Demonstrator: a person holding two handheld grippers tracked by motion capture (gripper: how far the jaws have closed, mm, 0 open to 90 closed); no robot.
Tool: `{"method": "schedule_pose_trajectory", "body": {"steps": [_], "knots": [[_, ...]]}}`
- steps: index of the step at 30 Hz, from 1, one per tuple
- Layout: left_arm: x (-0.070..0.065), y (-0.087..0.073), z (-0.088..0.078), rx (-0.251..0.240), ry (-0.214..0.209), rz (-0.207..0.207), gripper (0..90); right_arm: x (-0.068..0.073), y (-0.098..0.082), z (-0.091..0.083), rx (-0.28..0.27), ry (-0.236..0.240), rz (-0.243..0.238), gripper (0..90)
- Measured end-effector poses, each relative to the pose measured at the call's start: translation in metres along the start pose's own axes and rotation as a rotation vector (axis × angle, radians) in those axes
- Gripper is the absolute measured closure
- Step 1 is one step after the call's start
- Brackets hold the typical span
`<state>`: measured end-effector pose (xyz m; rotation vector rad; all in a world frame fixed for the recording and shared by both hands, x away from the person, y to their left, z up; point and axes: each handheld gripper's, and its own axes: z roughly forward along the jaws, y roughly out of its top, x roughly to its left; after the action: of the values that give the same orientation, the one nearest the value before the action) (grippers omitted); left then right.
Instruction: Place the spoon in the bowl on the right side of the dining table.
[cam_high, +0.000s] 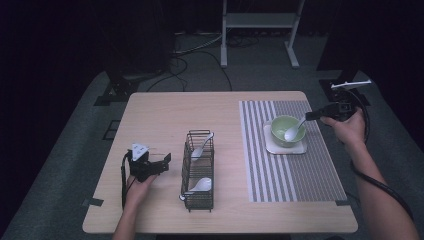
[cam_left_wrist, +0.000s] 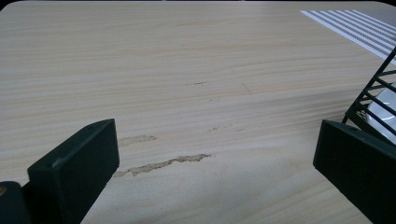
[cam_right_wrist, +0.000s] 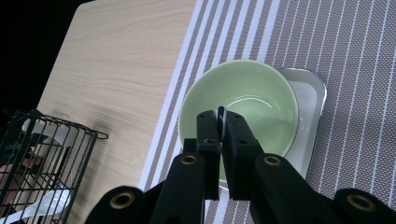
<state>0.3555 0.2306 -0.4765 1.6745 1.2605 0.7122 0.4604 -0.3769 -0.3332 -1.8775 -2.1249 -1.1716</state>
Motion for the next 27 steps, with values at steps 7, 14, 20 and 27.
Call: {"method": "schedule_pose_trajectory", "body": {"steps": [7,14,20,27], "knots": [[0.000,0.000,0.000,0.001,0.000,-0.001,0.0,-0.005,-0.001,0.004,0.000,-0.004,0.011,85.3],[0.000,0.000,0.000,0.002,-0.001,-0.005,0.0,-0.010,-0.003,0.009,0.008,-0.006,0.019,85.1],[0.000,0.000,0.000,0.007,-0.001,-0.004,0.0,-0.014,-0.005,0.013,0.015,-0.008,0.025,84.5],[0.000,0.000,0.001,0.008,0.001,-0.004,0.0,-0.023,-0.008,0.013,0.006,-0.006,0.046,80.6]]}}
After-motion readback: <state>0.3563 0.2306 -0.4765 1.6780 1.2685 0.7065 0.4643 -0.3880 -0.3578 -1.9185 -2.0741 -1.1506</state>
